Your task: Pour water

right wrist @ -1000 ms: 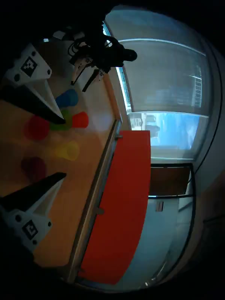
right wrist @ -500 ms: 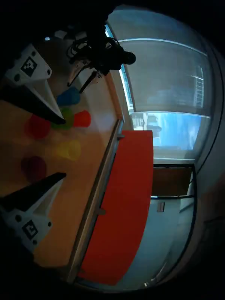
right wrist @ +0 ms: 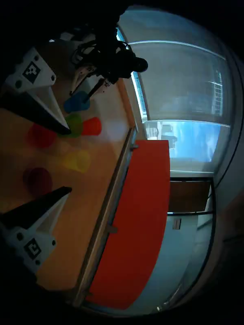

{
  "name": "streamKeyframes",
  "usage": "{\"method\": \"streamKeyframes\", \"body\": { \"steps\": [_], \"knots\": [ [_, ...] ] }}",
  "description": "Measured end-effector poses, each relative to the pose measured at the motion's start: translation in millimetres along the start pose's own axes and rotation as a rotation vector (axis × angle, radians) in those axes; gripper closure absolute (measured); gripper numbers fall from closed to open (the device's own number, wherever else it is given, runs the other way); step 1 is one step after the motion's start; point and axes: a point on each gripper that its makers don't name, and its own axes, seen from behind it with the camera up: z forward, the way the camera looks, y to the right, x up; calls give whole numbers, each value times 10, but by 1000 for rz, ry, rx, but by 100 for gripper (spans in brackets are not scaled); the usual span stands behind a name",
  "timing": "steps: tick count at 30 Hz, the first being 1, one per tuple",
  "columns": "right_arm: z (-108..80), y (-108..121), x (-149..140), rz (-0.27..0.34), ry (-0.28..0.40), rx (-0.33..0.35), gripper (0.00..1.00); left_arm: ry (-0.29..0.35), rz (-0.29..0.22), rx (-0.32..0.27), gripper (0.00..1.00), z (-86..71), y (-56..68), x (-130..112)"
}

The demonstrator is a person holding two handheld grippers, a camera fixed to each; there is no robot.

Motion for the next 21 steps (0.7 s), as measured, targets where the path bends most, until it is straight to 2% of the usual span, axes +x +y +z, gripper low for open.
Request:
{"method": "streamKeyframes", "body": {
  "steps": [12, 21],
  "knots": [
    [58, 7, -74, 2, -15, 7, 1, -1, -6, -9, 15, 126, -2, 72],
    [64, 11, -100, 0, -18, 7, 0, 5, -15, -9, 15, 162, -2, 93]
  ]
}}
